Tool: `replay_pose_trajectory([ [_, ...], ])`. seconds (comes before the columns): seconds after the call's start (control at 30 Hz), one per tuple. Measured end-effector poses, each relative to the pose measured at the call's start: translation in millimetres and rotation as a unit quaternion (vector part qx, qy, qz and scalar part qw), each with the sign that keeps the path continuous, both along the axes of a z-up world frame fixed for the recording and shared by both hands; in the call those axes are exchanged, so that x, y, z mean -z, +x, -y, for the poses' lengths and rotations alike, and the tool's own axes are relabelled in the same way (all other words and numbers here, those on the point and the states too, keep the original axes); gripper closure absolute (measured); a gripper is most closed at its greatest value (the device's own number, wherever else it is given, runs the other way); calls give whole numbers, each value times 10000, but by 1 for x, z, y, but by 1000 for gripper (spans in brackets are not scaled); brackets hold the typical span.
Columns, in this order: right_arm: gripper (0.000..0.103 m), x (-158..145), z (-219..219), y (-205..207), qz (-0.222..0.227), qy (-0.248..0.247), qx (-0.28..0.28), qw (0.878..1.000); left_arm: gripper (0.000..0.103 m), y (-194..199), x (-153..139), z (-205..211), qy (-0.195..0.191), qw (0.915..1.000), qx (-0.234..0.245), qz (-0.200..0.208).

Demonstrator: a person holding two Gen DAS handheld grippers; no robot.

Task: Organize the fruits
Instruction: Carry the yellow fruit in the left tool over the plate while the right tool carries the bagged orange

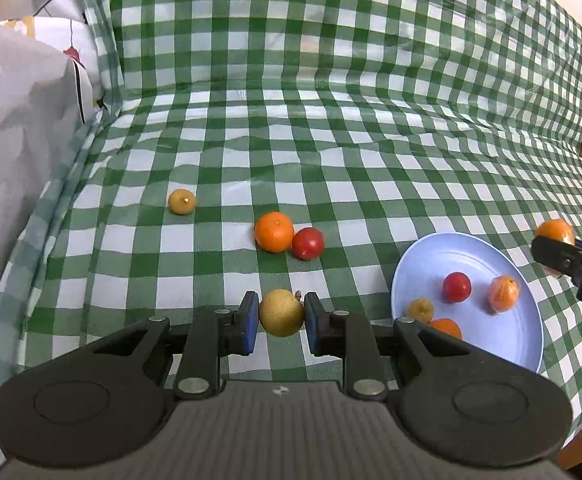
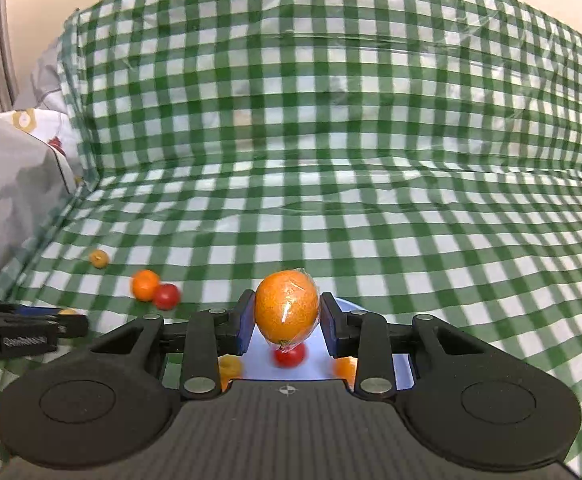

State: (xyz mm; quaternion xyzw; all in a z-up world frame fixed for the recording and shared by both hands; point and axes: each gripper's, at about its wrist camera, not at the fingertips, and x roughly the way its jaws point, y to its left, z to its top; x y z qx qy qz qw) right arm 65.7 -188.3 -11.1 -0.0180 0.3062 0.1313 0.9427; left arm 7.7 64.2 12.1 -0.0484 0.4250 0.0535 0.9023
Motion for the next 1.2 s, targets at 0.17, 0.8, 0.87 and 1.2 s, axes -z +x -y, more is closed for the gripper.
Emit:
replay_pose_trajectory([
  [0.17,67,2,17,1,19,-143,98,9998,77,3,2,2,1,10000,44,14],
  [0.8,67,10,61,9,54,-335,352,9988,77,14,-1,28,-204,9979,483,371],
  [0.87,67,10,65,10,54,-326,386,9987,77,15,-2,32,-246,9974,536,420],
  [1.2,67,21,67,10,-313,-368,134,9987,77,7,2,81,-316,9830,1708,599],
])
